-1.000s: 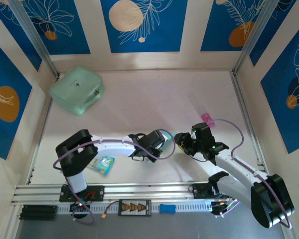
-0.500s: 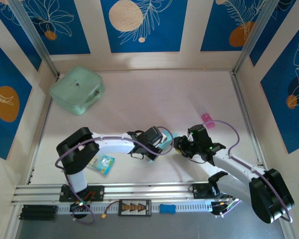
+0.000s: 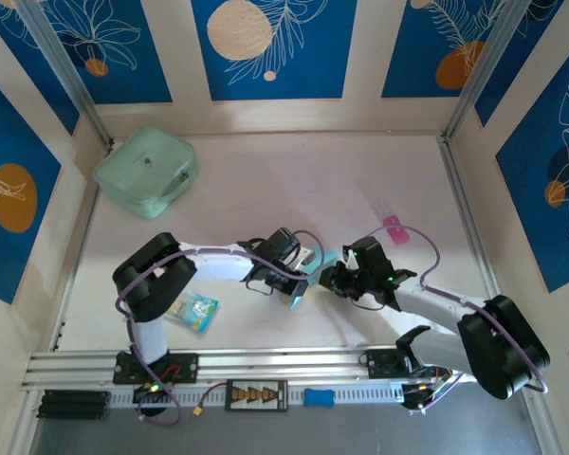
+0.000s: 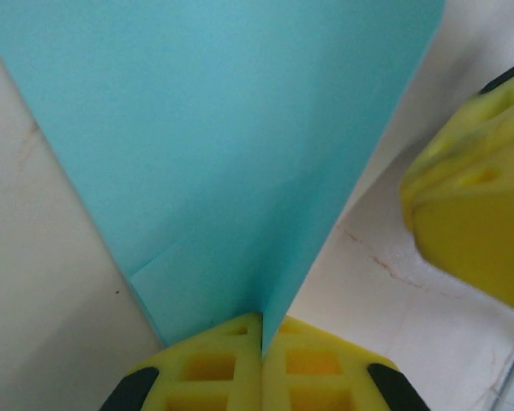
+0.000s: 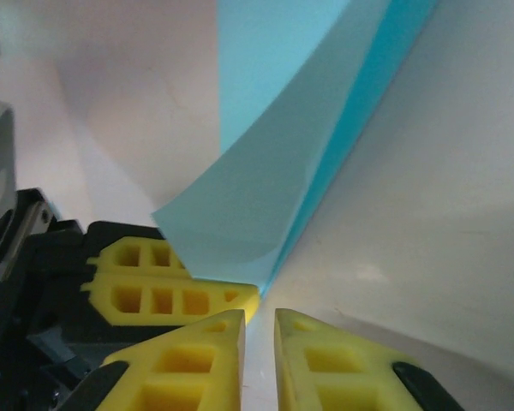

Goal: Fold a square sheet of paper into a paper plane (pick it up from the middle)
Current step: Fold the wing for the fifth time at the center of the table.

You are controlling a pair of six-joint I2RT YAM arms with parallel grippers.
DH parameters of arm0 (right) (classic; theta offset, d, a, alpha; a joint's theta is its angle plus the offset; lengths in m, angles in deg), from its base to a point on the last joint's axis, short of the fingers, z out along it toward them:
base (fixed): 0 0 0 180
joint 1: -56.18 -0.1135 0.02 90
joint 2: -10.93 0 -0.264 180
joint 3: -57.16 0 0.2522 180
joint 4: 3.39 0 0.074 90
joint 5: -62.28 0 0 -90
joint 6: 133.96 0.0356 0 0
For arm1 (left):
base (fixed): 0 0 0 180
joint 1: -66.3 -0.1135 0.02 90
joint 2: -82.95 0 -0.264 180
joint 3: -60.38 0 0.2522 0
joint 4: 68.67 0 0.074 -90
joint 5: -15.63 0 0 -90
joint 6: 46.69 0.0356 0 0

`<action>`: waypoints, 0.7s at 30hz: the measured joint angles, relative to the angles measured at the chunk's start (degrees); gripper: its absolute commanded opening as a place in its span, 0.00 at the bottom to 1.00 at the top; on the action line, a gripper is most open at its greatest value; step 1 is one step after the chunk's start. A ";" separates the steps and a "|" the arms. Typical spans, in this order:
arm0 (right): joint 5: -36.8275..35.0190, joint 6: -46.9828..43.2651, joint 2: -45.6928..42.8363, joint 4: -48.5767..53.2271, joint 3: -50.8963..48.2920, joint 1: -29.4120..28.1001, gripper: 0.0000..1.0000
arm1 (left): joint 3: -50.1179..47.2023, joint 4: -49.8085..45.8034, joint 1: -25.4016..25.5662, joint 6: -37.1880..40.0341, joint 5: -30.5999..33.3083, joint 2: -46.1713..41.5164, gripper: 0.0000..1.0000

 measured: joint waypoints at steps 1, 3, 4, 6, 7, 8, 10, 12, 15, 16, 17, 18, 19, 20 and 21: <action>0.85 0.00 0.72 -1.16 0.00 0.00 0.15 | -0.13 0.66 -0.46 -0.52 -1.25 0.28 0.02; 2.38 0.00 2.45 -3.28 0.20 0.04 0.14 | -0.61 1.73 -1.25 -1.20 -3.17 0.50 0.02; 3.13 -0.02 3.63 -4.09 0.57 0.04 0.13 | -1.05 2.34 -1.55 -1.64 -3.89 0.50 0.02; 3.98 -0.02 5.79 -5.40 1.38 0.07 0.13 | -1.75 3.52 -1.99 -2.32 -4.98 0.50 0.00; 4.39 0.00 6.84 -6.29 1.75 0.17 0.13 | -2.05 4.04 -2.21 -2.56 -5.44 0.50 0.00; 4.72 0.04 7.48 -6.97 1.97 0.33 0.13 | -2.25 4.37 -2.36 -2.73 -5.86 0.50 0.00; 5.38 0.02 8.59 -8.55 2.19 0.87 0.13 | -2.51 4.90 -2.62 -3.15 -6.51 0.59 0.00; 5.97 0.02 9.22 -10.03 2.25 1.57 0.13 | -2.54 5.18 -2.82 -3.54 -7.19 0.83 0.00; 7.34 0.00 11.02 -12.13 2.54 2.73 0.13 | -2.91 5.99 -3.13 -3.87 -8.02 0.90 0.00; 7.74 0.00 11.85 -12.76 2.73 3.08 0.13 | -2.99 6.23 -3.26 -4.04 -8.35 1.01 0.00; 8.09 0.00 12.72 -13.20 2.91 3.43 0.13 | -2.99 6.54 -3.41 -4.11 -8.85 1.16 0.00; 8.33 0.00 13.51 -13.88 2.93 3.80 0.13 | -2.99 6.62 -3.54 -4.17 -9.22 1.27 0.00; 8.52 0.00 13.90 -14.12 2.93 4.09 0.13 | -3.06 6.71 -3.61 -4.31 -9.38 1.27 0.00; 8.72 0.00 14.25 -14.34 2.93 4.48 0.13 | -3.21 6.93 -3.67 -4.52 -9.49 1.27 0.00; 8.94 0.00 14.40 -14.62 2.93 4.90 0.13 | -3.37 7.26 -3.76 -4.70 -9.68 1.27 0.00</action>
